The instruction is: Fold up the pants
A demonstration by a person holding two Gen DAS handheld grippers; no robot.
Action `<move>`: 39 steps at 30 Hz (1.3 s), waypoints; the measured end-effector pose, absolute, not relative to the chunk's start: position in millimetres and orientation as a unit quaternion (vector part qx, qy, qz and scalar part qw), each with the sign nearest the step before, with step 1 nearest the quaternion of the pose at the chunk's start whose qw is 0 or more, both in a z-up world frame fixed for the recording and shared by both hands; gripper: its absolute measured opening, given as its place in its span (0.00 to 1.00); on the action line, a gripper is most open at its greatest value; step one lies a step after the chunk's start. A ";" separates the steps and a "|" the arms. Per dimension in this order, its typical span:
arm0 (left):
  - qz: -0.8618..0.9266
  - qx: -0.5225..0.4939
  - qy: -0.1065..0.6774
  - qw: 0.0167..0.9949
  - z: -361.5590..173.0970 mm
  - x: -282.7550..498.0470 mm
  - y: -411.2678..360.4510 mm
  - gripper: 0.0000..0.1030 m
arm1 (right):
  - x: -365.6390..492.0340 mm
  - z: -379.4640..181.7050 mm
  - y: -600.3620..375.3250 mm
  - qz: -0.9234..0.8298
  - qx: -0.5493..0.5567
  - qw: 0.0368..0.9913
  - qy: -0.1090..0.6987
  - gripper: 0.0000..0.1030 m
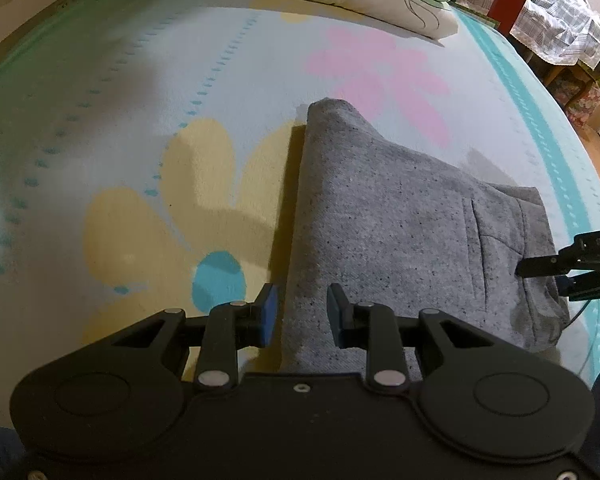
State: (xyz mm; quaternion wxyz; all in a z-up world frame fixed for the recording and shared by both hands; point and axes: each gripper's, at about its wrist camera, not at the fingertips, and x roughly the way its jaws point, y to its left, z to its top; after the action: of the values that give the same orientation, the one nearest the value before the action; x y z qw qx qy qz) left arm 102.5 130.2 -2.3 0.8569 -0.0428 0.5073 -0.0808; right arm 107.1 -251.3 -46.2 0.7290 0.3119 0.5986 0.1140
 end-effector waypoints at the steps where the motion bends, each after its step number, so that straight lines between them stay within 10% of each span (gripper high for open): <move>1: -0.080 -0.043 0.508 0.857 -2.4 103.2 130.8 0.36 | 106.2 -44.5 -247.0 0.118 0.300 0.738 0.592 0.44; 5: -0.075 -0.043 0.506 0.858 -2.7 104.2 132.6 0.36 | 92.7 -16.5 -215.9 0.138 0.176 0.808 0.545 0.14; 10: -0.076 -0.031 0.501 0.862 0.4 106.7 128.0 0.36 | 67.8 30.9 -187.1 0.159 0.065 0.864 0.473 0.10; 30: -0.111 0.025 0.517 0.848 -36.7 139.2 48.6 0.46 | 93.3 -6.7 -226.6 0.027 0.051 0.844 0.533 0.10; 39: -0.121 0.005 0.501 0.857 -24.7 136.6 64.2 0.48 | 104.5 -14.1 -240.5 0.011 0.114 0.839 0.533 0.32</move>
State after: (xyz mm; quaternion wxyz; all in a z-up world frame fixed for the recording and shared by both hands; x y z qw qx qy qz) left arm 136.6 64.2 -24.7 0.8571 0.0054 0.5007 -0.1214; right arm 104.5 -240.5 -14.1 0.8386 0.1140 0.5325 0.0113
